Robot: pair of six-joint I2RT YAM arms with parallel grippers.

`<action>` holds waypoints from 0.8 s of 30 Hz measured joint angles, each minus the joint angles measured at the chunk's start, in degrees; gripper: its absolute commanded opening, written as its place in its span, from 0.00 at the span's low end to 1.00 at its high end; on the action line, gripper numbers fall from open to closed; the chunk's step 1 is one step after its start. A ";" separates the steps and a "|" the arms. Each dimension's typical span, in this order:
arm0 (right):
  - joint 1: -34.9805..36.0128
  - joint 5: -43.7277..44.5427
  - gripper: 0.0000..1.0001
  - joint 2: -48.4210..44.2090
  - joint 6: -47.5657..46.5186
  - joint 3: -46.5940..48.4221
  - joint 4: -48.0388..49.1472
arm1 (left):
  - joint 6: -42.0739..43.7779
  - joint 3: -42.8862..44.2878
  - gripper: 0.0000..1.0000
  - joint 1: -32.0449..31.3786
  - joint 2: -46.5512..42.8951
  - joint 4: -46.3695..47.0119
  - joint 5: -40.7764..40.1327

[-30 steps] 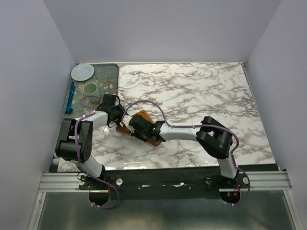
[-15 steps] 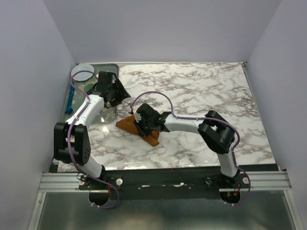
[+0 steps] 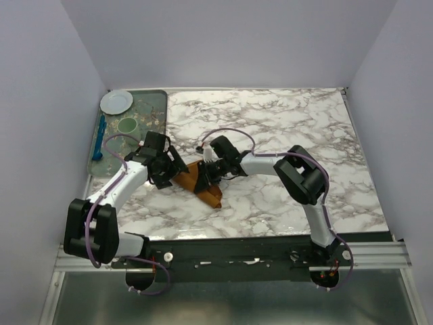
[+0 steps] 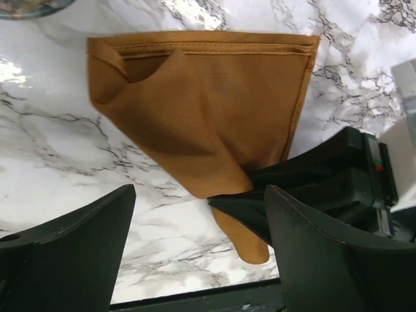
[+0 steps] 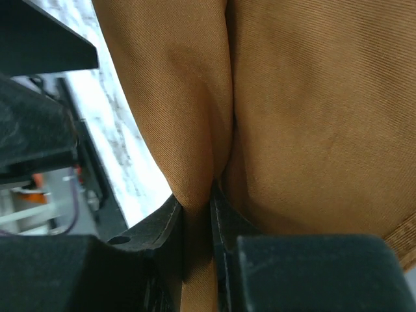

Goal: Fold the napkin, place the utensils inside, and roll it up
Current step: Roll the napkin with the utensil

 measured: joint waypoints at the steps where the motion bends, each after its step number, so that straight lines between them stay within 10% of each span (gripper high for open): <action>1: -0.26 -1.16 0.28 0.35 0.94 -0.22 0.50 | -0.70 0.00 0.91 -0.39 -0.07 0.15 -0.09; 15: -1.51 -7.56 0.36 1.90 7.82 -2.62 6.54 | -7.56 1.36 0.86 -3.17 8.22 1.44 -3.96; 24: -1.53 -7.87 0.44 1.60 8.61 -2.71 7.02 | -10.86 1.90 0.63 -4.15 12.98 1.51 -5.66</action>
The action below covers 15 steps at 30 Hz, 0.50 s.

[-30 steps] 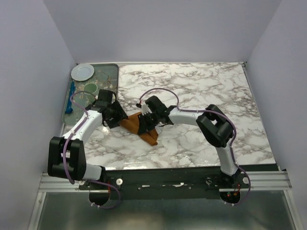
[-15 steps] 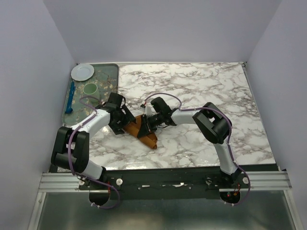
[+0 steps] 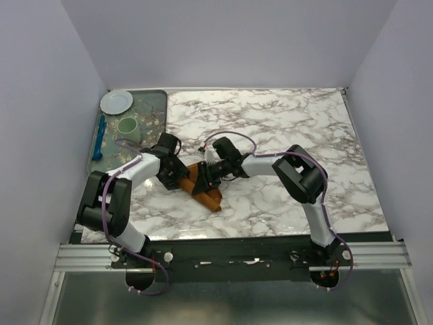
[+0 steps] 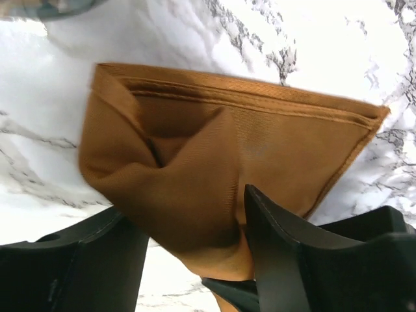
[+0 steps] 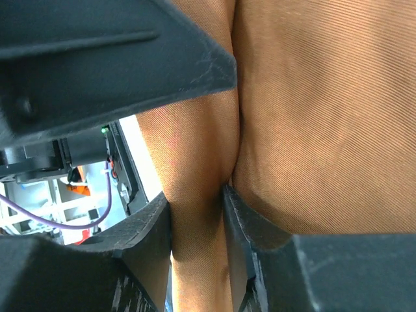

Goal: Fold the napkin, place the utensils inside, and roll it up
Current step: Roll the napkin with the utensil

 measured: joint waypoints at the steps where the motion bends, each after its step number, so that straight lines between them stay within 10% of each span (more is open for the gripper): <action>1: 0.00 0.11 0.45 -0.04 0.00 -0.02 0.00 | -0.11 0.00 0.58 -0.02 0.04 0.46 -0.70; 15: 5.09 24.81 0.65 -11.19 -15.69 0.92 -17.64 | 0.13 0.22 0.37 -0.17 0.92 1.18 -1.99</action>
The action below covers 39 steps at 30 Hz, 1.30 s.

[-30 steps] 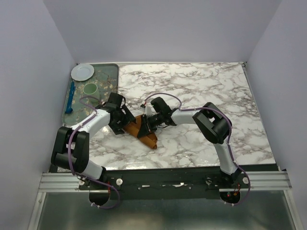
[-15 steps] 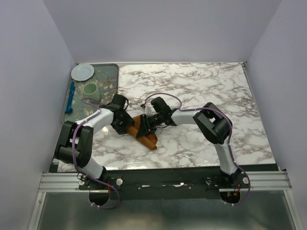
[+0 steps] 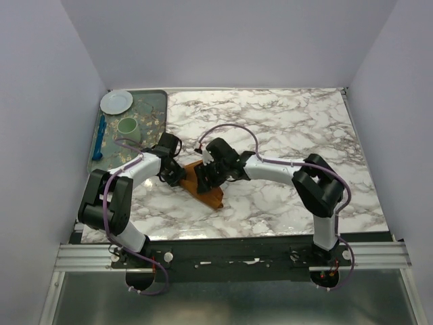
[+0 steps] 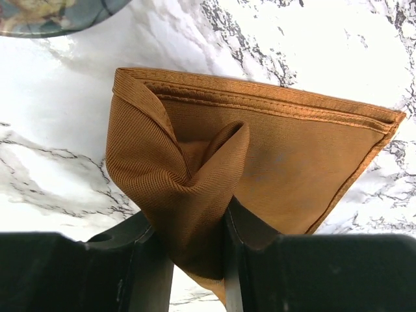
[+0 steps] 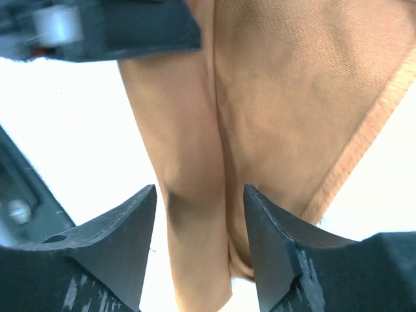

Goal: Fold the napkin, place the utensils inside, and roll it up
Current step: Roll the napkin with the utensil

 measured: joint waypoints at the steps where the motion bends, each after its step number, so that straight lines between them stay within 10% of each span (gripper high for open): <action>1: 1.16 3.04 0.66 -1.09 -1.07 0.00 -1.07 | 0.13 0.00 0.36 0.00 0.02 0.02 0.00; 21: 20.65 47.78 0.64 3.56 -18.14 4.37 -2.84 | 3.45 2.03 0.33 1.60 2.51 -0.76 3.39; 26: 20.59 49.07 0.34 4.98 -19.41 5.38 -2.56 | 4.66 2.58 0.52 1.68 2.95 -0.90 4.02; 39: 12.61 29.24 0.29 3.10 -12.98 3.30 -1.33 | 12.52 2.84 0.84 2.97 2.49 6.10 8.26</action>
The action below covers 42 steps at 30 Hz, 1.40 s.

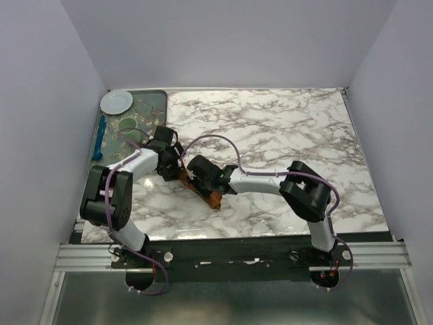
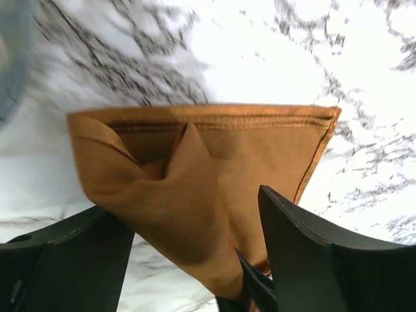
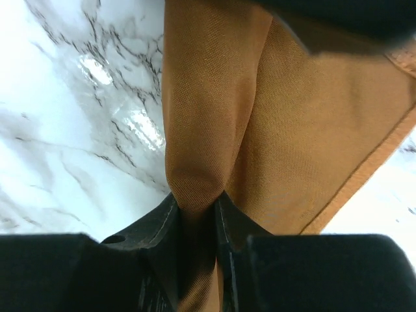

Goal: Fold the napkin, place the utensils inside, and roll it up
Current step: Roll the napkin with the utensil

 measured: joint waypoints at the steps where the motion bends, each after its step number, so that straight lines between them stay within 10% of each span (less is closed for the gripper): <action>1: -1.20 -3.21 0.29 -0.07 0.94 -0.15 0.26 | 0.57 -0.02 0.85 0.52 -0.04 0.55 0.00; 19: -16.74 -47.60 0.36 7.39 17.18 0.24 10.23 | 0.35 -7.06 0.80 3.82 -12.15 3.93 3.65; 31: -18.82 -52.70 0.38 7.78 21.05 -1.77 12.44 | -5.81 -6.60 0.90 0.94 -6.86 2.10 2.27; 42: -19.02 -53.55 0.50 7.17 25.33 -4.35 16.28 | -6.93 -3.19 0.57 -1.68 -1.79 1.92 -2.91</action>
